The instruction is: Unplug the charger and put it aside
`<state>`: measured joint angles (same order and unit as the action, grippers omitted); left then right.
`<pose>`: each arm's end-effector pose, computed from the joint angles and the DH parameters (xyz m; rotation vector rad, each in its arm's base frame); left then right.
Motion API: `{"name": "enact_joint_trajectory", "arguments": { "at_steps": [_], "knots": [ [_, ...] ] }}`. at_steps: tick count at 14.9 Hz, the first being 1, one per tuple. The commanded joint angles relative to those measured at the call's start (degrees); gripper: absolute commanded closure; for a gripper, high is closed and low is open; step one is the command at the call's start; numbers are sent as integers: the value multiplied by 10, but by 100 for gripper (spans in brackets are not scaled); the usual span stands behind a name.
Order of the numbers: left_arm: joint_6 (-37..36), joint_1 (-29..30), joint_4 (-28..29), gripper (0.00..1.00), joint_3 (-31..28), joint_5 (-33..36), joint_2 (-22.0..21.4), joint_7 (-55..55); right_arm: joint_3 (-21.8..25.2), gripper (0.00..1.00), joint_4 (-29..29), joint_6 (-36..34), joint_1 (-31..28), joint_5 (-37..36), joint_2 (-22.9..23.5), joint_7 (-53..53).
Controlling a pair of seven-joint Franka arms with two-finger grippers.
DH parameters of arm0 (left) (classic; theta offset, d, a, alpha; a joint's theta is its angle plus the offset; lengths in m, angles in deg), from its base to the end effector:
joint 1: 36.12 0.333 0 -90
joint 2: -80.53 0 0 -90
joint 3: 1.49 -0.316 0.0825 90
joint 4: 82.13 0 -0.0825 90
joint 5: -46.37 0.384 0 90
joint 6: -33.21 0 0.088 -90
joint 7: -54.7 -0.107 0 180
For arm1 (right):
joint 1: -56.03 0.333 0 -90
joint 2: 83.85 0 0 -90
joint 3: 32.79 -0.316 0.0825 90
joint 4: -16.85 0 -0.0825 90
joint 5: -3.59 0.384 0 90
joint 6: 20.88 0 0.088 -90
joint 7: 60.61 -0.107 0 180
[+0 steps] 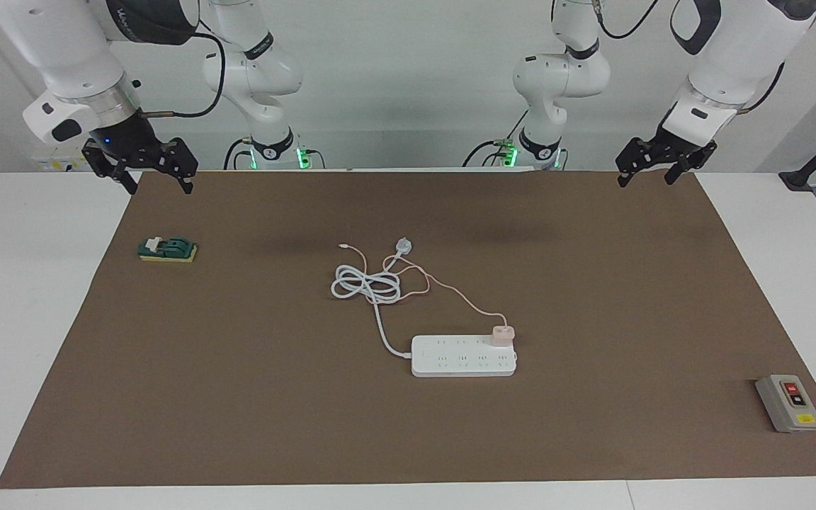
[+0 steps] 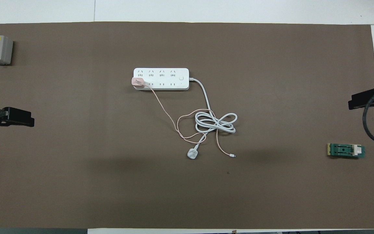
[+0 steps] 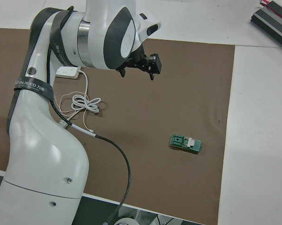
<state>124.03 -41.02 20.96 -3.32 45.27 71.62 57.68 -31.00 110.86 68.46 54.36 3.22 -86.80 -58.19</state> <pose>0.5024 -0.0278 0.6003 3.1192 -0.0020 -0.0935 0.5353 -0.0335 0.6186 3.1378 -0.0283 -0.0475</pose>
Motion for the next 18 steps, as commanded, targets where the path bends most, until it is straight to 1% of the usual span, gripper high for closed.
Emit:
{"name": "enact_joint_trajectory", "arguments": {
  "at_steps": [1, 12, 13, 16, 18],
  "knots": [
    [15, 5, 19, 0, 2, -2, -16, 2, 1, 0, 6, -1, 1, -2, -8, 8],
    [4, 5, 21, 0, 2, -2, -17, 7, 0, 0, 6, -2, 2, 0, -15, 5],
    [2, 5, 24, 0, 2, -2, -18, 21, 0, 0, 8, -2, 3, 1, -16, -13],
    [15, 1, 32, 0, 2, -2, -22, 123, -4, 0, 10, 0, 25, 41, -5, -156],
    [26, 0, 33, 0, 3, -2, -22, 182, -4, 0, 10, 4, 50, 70, 11, -249]
  ]
}}
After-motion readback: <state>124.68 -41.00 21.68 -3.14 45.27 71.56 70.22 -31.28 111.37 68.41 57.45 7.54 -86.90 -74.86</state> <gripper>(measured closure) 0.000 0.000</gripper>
